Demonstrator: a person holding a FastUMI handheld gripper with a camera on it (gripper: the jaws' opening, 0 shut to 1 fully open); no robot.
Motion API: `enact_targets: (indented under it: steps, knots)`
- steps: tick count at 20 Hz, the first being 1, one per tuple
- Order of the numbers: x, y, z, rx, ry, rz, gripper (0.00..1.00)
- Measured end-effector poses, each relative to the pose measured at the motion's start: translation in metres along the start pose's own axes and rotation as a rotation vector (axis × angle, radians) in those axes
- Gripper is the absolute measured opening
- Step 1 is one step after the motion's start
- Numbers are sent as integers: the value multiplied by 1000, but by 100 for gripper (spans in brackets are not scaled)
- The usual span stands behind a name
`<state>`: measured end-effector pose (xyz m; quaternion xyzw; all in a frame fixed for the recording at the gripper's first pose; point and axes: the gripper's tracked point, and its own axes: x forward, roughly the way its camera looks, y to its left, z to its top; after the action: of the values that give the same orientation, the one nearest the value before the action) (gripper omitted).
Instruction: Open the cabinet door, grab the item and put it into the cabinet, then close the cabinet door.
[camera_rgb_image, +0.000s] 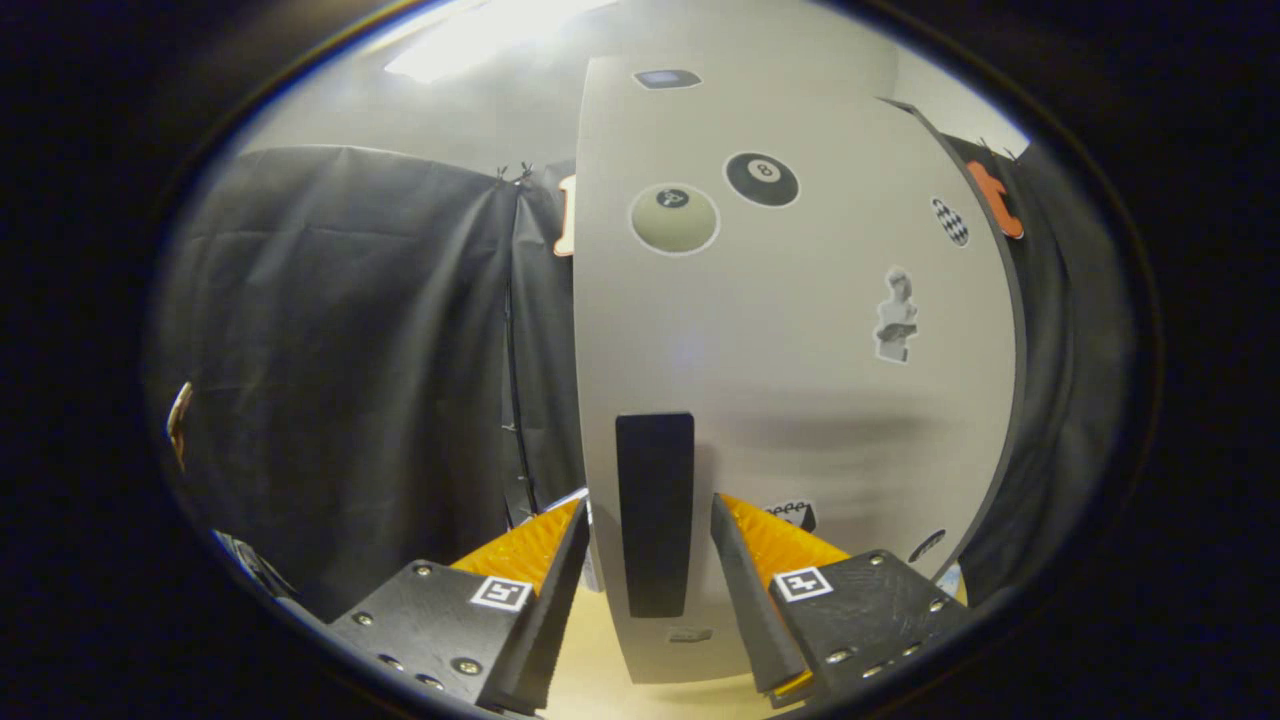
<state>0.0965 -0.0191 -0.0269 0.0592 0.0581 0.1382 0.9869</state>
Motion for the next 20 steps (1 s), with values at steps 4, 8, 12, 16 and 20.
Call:
enact_targets:
  steps: [4, 8, 12, 16, 20]
  knots:
    - [13, -7, -6, -13, 6, -18, 71]
    - [37, -13, -1, -13, -2, -25, 68]
    - [63, -16, -3, -58, -8, -46, 68]
    - [79, -19, -2, -52, -15, -51, 68]
    - [87, -21, -1, -51, -14, -46, 68]
